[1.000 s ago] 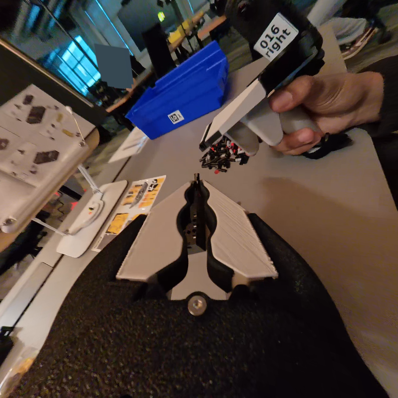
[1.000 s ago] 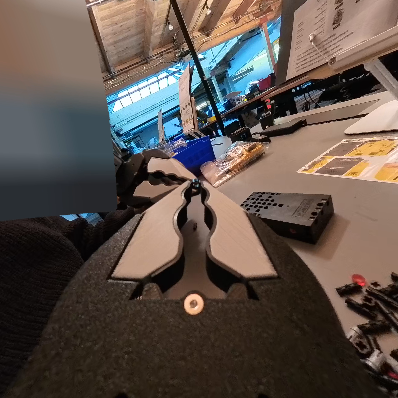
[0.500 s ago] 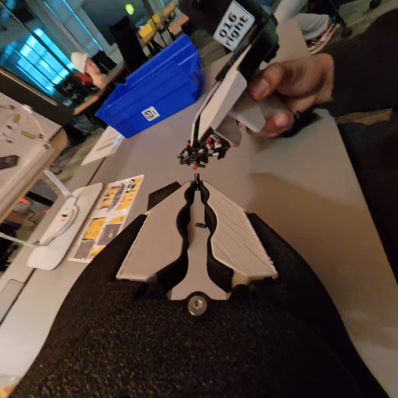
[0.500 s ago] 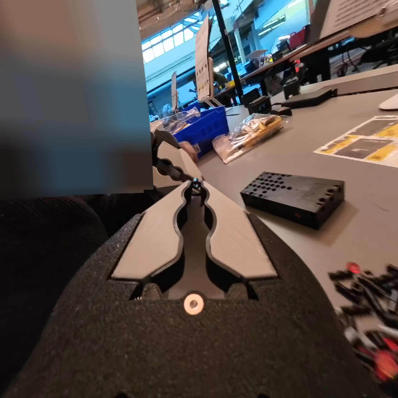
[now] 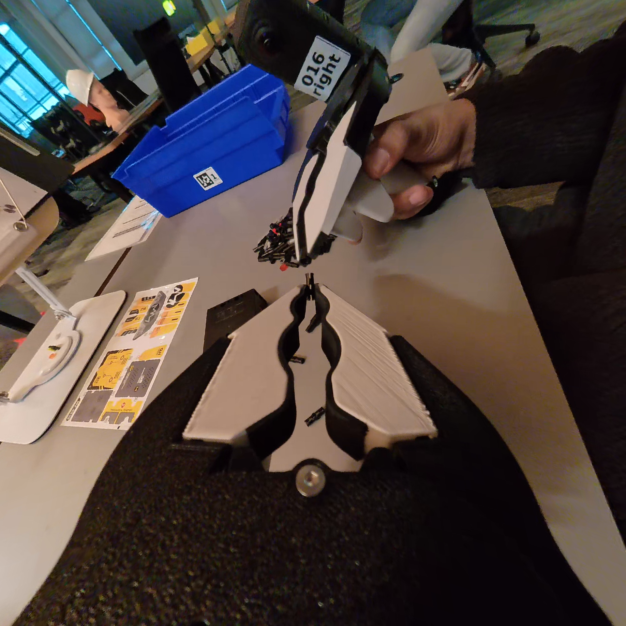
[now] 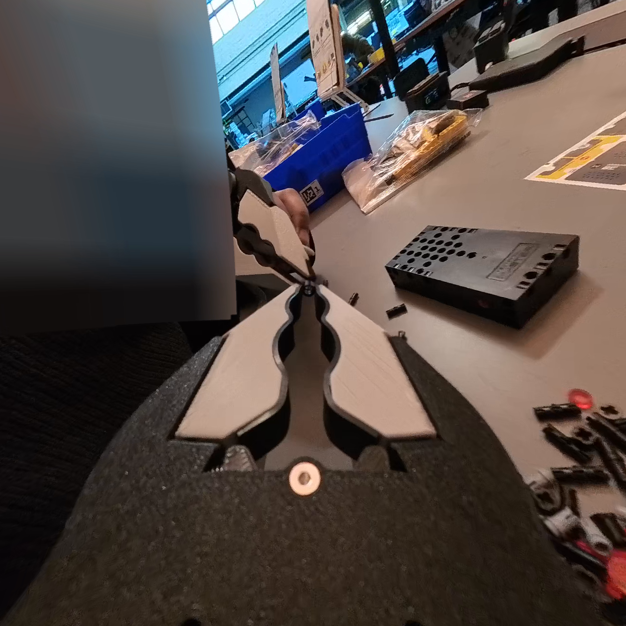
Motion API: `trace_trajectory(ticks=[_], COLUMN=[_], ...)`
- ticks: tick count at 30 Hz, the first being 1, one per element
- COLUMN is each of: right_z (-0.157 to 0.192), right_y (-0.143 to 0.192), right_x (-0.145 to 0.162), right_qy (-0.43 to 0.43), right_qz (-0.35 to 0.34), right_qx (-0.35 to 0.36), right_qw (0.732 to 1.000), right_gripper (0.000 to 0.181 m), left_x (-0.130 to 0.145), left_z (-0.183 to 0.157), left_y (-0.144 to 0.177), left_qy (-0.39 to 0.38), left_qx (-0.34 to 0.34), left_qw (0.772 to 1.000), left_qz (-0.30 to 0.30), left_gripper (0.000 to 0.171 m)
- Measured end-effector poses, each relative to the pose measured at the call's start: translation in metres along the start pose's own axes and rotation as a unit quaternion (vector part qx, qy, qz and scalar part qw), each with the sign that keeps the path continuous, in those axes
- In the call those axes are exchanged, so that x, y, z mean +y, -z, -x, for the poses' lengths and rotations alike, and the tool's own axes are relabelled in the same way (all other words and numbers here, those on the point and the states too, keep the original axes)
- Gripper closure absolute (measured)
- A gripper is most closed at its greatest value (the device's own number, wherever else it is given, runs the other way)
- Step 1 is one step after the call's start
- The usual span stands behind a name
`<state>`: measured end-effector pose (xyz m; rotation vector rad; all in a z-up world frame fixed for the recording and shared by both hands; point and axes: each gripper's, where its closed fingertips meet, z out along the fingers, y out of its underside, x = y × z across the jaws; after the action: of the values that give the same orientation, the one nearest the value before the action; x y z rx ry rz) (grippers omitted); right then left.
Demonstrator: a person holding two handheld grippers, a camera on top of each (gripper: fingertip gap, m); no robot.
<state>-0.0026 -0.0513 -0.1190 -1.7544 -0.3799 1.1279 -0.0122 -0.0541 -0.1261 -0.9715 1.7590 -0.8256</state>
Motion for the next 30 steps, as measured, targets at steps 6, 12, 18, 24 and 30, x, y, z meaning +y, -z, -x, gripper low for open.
trace_trajectory(ticks=[6,12,18,24,30], right_z=[0.000,0.002,0.002,0.002,0.004], right_y=[-0.003,-0.007,-0.009,-0.010,-0.010], right_x=[0.004,0.010,0.015,0.021,0.027], right_qy=[-0.001,0.000,-0.008,-0.022,-0.038], right_qz=[0.015,0.034,0.050,0.066,0.083], right_qx=[0.000,-0.001,-0.002,-0.008,-0.021], right_qw=[1.000,0.999,0.999,0.998,0.996], right_gripper=[0.174,0.174,0.175,0.175,0.175], left_x=[-0.001,0.002,0.006,0.008,0.010], left_z=[-0.002,-0.005,-0.009,-0.013,-0.018], left_y=[0.001,-0.001,0.000,0.000,0.001], left_qy=[0.001,-0.002,0.000,-0.004,-0.009], left_qx=[0.004,0.010,0.023,0.035,0.046], left_qw=[1.000,1.000,1.000,0.999,0.999], left_qz=[-0.003,0.007,0.015,0.021,0.026], left_gripper=[0.169,0.169,0.169,0.169,0.169])
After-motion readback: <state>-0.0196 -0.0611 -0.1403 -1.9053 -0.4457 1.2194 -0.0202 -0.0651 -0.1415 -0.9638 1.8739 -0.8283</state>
